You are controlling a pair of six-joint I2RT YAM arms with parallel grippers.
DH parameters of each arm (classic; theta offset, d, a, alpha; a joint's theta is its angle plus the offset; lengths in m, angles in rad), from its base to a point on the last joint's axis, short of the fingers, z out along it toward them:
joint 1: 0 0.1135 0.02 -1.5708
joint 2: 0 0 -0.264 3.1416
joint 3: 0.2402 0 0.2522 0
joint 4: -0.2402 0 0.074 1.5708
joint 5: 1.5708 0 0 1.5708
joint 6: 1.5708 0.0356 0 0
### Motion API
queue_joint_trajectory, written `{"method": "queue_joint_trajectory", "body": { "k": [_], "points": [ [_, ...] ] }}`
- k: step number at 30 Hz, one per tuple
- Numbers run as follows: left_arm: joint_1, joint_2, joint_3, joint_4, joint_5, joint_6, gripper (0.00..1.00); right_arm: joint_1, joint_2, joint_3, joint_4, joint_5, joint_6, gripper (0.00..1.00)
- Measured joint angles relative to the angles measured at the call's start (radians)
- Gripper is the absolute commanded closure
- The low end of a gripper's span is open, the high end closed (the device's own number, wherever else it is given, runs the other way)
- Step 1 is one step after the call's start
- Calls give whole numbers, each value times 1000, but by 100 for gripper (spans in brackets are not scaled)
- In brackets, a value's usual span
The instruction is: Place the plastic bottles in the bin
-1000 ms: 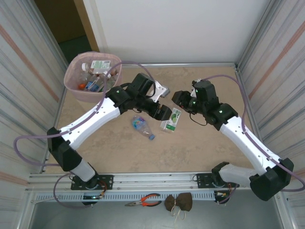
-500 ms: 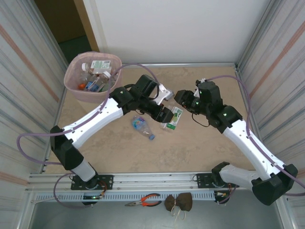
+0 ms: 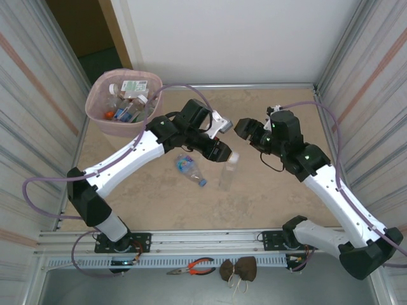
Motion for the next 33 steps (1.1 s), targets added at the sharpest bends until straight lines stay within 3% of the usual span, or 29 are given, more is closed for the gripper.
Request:
{"method": "queue_joint_trajectory", "body": {
  "k": [13, 24, 33],
  "points": [
    [5, -19, -36, 25, -29, -2, 49, -7, -40, 17, -134, 73, -116, 32],
    [19, -19, -43, 22, -64, -17, 49, -8, 154, 14, -233, 32, -306, 34],
    [116, -111, -181, 37, -85, -76, 49, 47, 407, 44, -271, 17, -494, 34]
  ]
}}
